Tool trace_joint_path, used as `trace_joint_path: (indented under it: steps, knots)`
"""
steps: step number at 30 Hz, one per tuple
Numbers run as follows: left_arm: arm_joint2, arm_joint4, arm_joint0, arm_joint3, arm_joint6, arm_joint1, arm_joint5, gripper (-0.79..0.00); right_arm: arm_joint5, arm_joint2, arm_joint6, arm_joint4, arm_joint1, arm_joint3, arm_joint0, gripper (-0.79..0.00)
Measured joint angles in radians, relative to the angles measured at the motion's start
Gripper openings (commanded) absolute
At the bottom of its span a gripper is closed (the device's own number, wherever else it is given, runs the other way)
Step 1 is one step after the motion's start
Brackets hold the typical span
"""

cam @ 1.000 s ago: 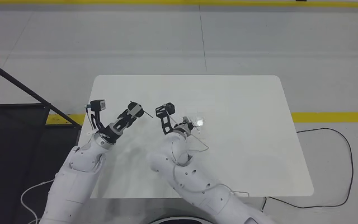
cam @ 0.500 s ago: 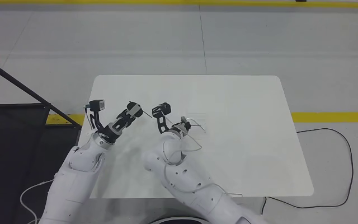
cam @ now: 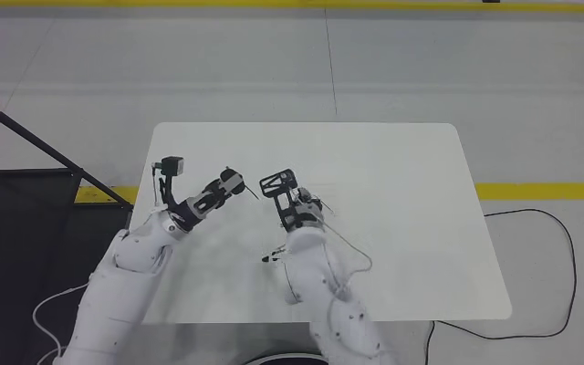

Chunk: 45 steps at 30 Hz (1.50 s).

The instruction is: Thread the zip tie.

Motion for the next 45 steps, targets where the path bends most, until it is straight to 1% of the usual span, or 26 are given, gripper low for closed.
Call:
trace_joint_path:
  steps: [2,3,5,7,9,12,14,24,27,29,32,38,40,42,45]
  knots:
    - [-0.004,-0.001,-0.01,-0.01,-0.048,0.005,0.014,-0.785,-0.097,0.038,-0.052,0.025,0.016,-0.095,-0.07,-0.785]
    - [-0.008,-0.002,-0.019,-0.016,-0.083,0.009,0.023,-0.785,-0.171,0.06,-0.087,0.044,0.026,-0.152,-0.114,-0.785]
    - [-0.013,0.006,-0.032,-0.022,-0.133,0.014,0.03,-0.785,-0.278,0.095,-0.135,0.07,0.041,-0.229,-0.175,-0.785]
    - [-0.015,0.026,-0.049,-0.029,-0.186,0.02,0.037,-0.785,-0.406,0.134,-0.193,0.101,0.059,-0.305,-0.239,-0.785]
    - [-0.012,0.051,-0.066,-0.034,-0.221,0.024,0.048,-0.785,-0.515,0.173,-0.25,0.138,0.073,-0.367,-0.295,-0.785]
    - [-0.001,0.066,-0.076,-0.045,-0.219,0.025,0.063,-0.785,-0.627,0.226,-0.325,0.208,0.089,-0.415,-0.356,-0.785]
    - [0.0,0.069,-0.076,-0.047,-0.214,0.025,0.064,-0.785,-0.639,0.239,-0.339,0.231,0.092,-0.418,-0.369,-0.785]
    - [0.0,0.068,-0.075,-0.046,-0.215,0.025,0.064,-0.785,-0.636,0.237,-0.337,0.226,0.091,-0.417,-0.366,-0.785]
    - [0.001,0.081,-0.08,-0.051,-0.198,0.026,0.093,-0.785,-0.636,0.237,-0.337,0.226,0.091,-0.417,-0.366,-0.785]
    - [0.012,0.095,-0.096,-0.053,-0.216,0.027,0.104,-0.785,-0.643,0.236,-0.352,0.224,0.094,-0.414,-0.364,-0.785]
    - [0.031,0.122,-0.138,-0.034,-0.276,0.03,0.107,-0.785,-0.698,0.245,-0.399,0.216,0.105,-0.431,-0.366,-0.785]
    - [0.1,0.202,-0.237,0.003,-0.337,0.027,0.111,-0.785,-0.875,0.291,-0.52,0.186,0.138,-0.522,-0.403,-0.785]
    - [0.131,0.216,-0.271,0.013,-0.375,0.026,0.087,-0.785,-0.939,0.306,-0.576,0.162,0.151,-0.552,-0.416,-0.785]
    - [0.162,0.221,-0.305,0.024,-0.427,0.025,0.043,-0.785,-0.986,0.323,-0.634,0.137,0.163,-0.578,-0.429,-0.785]
    - [0.211,0.242,-0.344,0.031,-0.467,0.026,-0.001,-0.785,-1.021,0.342,-0.727,0.098,0.179,-0.584,-0.431,-0.785]
